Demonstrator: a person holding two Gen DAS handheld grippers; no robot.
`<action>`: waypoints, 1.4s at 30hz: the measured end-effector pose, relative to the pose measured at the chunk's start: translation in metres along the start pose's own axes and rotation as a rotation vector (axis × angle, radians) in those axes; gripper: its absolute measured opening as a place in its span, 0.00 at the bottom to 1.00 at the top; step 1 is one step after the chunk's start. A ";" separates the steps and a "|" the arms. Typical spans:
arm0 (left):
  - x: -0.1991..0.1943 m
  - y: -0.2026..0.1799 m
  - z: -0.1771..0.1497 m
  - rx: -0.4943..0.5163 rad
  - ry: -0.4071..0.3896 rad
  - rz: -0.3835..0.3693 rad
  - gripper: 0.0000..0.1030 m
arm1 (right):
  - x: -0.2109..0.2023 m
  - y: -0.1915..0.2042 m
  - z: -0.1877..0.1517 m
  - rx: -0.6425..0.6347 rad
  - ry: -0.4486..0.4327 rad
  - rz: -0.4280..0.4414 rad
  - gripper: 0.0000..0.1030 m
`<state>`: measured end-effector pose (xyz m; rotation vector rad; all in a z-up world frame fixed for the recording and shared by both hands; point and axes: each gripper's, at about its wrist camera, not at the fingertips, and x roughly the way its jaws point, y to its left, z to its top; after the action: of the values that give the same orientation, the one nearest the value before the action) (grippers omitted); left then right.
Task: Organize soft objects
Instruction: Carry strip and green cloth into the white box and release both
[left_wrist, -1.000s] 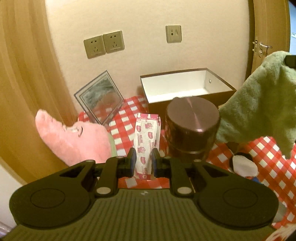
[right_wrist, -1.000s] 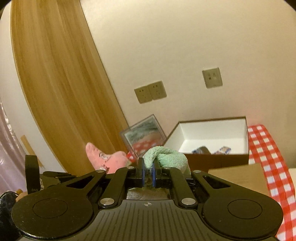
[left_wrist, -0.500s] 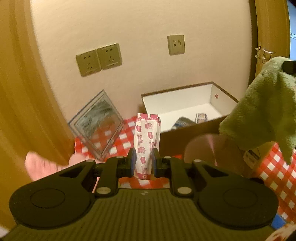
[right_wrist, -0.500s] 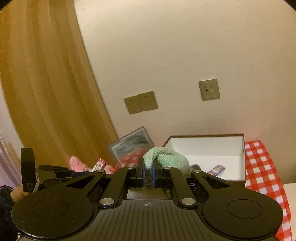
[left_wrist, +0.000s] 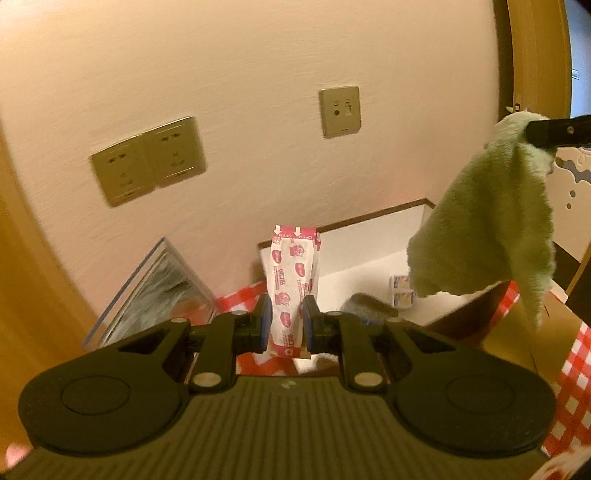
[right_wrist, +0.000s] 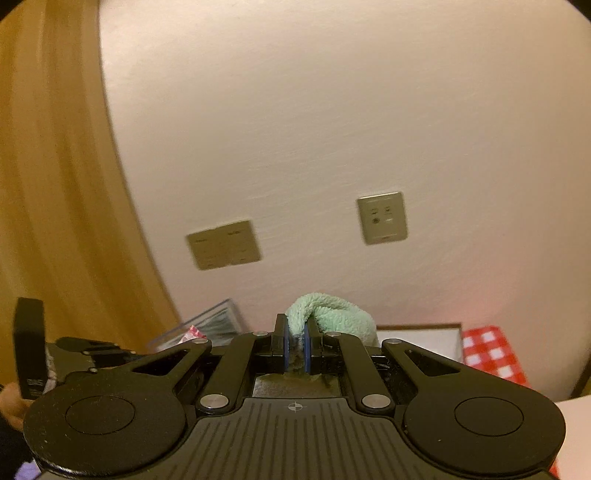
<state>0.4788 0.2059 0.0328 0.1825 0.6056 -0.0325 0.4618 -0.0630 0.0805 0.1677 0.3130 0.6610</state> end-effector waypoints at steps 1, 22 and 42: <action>0.010 -0.001 0.005 0.002 0.004 -0.010 0.16 | 0.007 -0.004 0.003 -0.004 0.000 -0.016 0.07; 0.137 -0.036 0.036 0.022 0.115 -0.121 0.16 | 0.127 -0.088 -0.007 -0.017 0.101 -0.245 0.61; 0.152 -0.025 0.023 -0.052 0.167 -0.092 0.39 | 0.115 -0.106 -0.062 0.062 0.288 -0.211 0.61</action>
<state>0.6141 0.1809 -0.0392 0.1071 0.7801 -0.0909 0.5877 -0.0704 -0.0306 0.0967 0.6200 0.4653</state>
